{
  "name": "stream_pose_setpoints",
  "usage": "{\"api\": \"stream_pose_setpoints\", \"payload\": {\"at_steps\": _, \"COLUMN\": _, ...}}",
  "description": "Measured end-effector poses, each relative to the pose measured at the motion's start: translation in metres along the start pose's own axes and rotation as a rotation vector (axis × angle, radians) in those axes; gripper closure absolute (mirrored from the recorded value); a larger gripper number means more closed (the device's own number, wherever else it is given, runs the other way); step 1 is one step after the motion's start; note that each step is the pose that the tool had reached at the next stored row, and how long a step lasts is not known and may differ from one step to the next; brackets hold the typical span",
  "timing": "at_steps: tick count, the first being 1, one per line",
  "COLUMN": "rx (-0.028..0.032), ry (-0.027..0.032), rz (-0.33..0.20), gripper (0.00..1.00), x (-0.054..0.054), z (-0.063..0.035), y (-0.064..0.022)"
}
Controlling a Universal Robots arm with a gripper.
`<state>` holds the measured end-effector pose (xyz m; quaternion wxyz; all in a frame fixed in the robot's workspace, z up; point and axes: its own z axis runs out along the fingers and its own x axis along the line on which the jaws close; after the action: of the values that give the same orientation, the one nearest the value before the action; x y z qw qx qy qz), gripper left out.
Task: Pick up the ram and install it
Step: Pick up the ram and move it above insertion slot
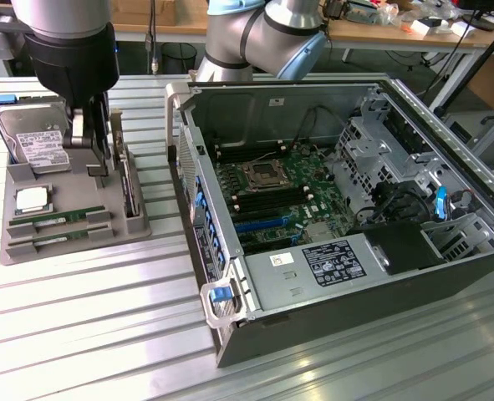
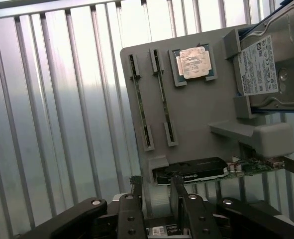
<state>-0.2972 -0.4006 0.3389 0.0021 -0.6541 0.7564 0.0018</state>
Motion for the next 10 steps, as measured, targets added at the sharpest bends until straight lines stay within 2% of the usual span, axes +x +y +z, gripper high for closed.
{"api": "stream_pose_setpoints", "payload": {"at_steps": 10, "rx": 0.0, "ry": 0.0, "rz": 0.0, "gripper": 0.64, "x": 0.0002, "z": 0.0078, "y": 0.0}}
